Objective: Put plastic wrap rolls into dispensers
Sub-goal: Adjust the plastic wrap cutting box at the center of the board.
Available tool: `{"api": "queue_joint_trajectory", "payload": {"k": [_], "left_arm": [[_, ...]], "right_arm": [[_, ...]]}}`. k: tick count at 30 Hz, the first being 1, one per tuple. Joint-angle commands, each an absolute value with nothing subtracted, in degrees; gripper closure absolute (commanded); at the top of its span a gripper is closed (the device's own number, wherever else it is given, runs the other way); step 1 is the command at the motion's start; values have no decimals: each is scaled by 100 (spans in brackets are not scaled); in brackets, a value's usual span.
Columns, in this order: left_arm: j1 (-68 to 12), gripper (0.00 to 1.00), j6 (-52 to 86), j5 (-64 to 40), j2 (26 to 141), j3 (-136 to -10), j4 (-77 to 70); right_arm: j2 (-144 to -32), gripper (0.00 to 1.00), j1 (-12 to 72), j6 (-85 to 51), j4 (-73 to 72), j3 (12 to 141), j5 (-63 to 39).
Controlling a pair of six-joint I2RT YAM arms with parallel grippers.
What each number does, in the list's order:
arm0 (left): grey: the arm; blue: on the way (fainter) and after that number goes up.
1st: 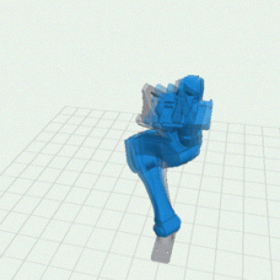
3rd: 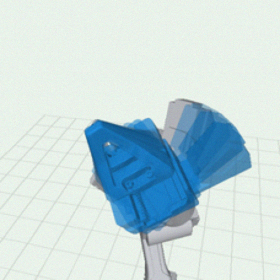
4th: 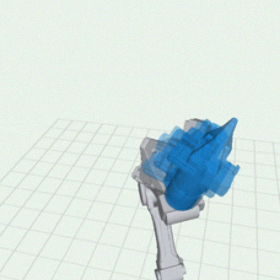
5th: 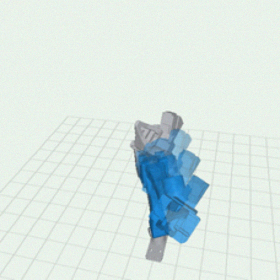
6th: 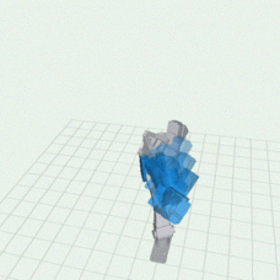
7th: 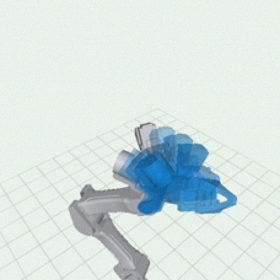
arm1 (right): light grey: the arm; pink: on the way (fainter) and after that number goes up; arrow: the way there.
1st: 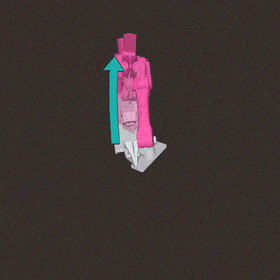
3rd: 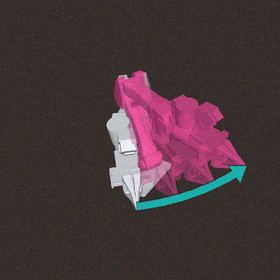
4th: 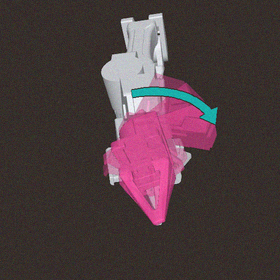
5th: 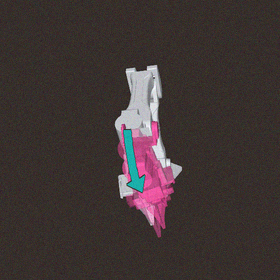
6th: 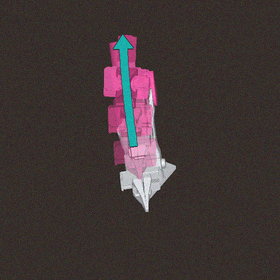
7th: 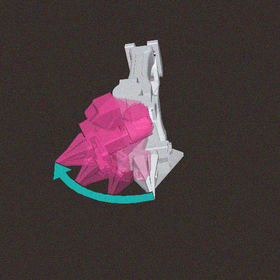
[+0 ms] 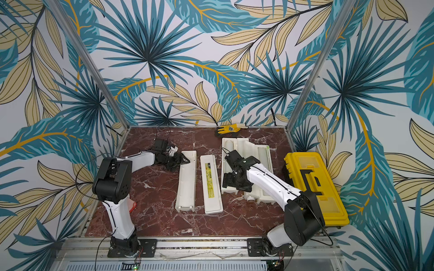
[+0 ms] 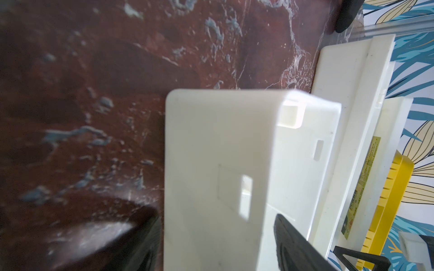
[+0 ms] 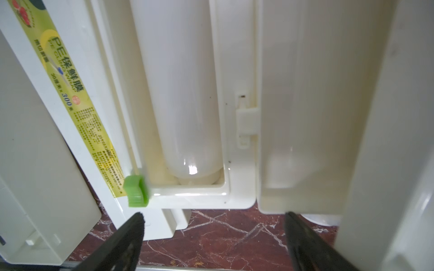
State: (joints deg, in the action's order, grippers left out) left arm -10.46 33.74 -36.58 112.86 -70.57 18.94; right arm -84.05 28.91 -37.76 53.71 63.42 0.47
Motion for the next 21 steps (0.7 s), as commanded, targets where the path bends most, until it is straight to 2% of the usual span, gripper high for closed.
{"api": "queue_joint_trajectory", "payload": {"k": [1,5,8,18,21], "left_arm": [[-1096,22,3178,-3278,11316,-7141,2433],[-1101,20,3148,-3228,11261,-7121,2470],[-1094,20,3125,-3212,11223,-7128,2508],[-986,18,3069,-3093,11004,-6944,2565],[-935,18,3050,-3071,10935,-6899,2593]], "right_arm": [[-8319,13,2903,-3927,5044,6348,487],[-8653,14,2937,-3659,5000,6784,894],[-9248,18,2940,-3426,4977,7298,728],[-11151,34,2934,-2862,4951,8951,641],[-11604,41,2935,-2647,5016,9384,671]]}}
